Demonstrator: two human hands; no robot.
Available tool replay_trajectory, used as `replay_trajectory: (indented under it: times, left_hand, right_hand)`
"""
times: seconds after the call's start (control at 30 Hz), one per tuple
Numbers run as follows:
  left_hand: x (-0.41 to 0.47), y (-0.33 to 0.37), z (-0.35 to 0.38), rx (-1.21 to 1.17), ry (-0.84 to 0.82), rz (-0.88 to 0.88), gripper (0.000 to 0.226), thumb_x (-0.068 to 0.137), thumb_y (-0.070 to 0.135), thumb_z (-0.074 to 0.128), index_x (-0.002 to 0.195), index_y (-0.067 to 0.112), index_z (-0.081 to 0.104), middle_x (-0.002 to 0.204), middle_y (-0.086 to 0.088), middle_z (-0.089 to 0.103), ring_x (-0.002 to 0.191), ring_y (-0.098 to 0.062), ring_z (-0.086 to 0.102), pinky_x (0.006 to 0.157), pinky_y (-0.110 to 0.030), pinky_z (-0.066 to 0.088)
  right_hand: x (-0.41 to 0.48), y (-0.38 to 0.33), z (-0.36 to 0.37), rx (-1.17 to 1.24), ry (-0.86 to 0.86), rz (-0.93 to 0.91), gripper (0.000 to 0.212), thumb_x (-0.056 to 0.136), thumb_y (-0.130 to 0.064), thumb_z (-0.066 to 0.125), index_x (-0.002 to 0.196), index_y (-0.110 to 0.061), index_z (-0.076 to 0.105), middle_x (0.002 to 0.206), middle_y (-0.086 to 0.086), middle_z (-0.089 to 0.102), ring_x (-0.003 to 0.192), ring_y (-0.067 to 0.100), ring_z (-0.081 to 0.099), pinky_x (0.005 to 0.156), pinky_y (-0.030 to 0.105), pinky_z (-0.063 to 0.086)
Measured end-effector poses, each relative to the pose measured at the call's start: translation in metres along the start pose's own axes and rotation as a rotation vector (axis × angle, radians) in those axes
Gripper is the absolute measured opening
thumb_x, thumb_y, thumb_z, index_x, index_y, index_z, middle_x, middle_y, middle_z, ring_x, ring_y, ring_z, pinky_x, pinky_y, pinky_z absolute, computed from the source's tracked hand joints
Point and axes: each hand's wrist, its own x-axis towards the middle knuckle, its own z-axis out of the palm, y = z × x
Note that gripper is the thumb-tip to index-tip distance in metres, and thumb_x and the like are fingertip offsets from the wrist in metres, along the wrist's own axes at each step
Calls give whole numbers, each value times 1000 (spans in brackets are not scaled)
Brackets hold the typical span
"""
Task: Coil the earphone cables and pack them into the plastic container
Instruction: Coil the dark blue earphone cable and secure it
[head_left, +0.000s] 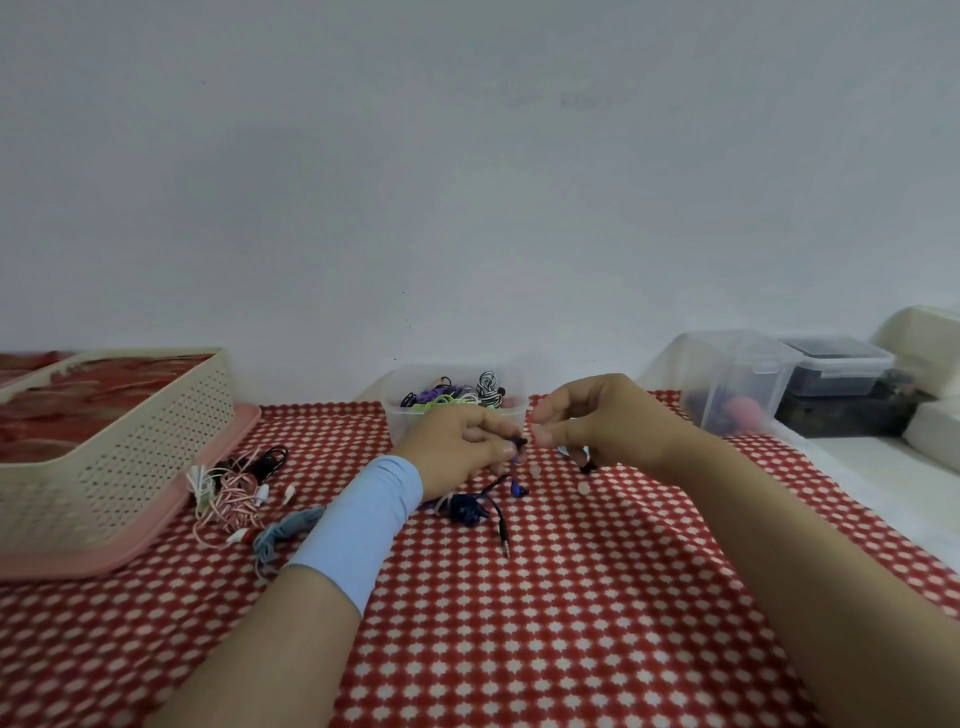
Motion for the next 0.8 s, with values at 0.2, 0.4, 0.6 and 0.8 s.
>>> replay_trajectory:
  times: [0.2,0.4,0.6,0.8]
  left_hand:
    - [1,-3,2,-124,38,3,19,88,6,69,105,13,73,72,5,74,62,-2,64,59,-10,45]
    - [2,-6,3,-130,11,19,22,89,8,68,110,12,73,85,-1,76,66,-4,63,61,-15,48]
    - [2,-8,1,-180,17,2,21,90,8,68,110,11,73,85,0,76,65,-6,62,60,-16,48]
    - [0,-8,0,-151,3,19,17,90,9,68,105,13,74,88,-2,77,68,-7,63,63,-17,49]
  right_hand:
    - [1,4,11,115,0,-6,14,84,-4,78,96,1,75,55,-7,64,43,8,44,40,17,33]
    - [1,5,12,189,-13,17,11,82,-5,80,93,-5,79,67,7,70,45,12,43,42,20,30]
    - [2,4,9,246,-77,93,14,89,-11,74,101,-8,81,87,7,76,52,13,48,43,20,30]
    - [2,4,9,272,-105,155,20,90,-11,72,106,-1,77,92,9,76,53,13,48,40,18,30]
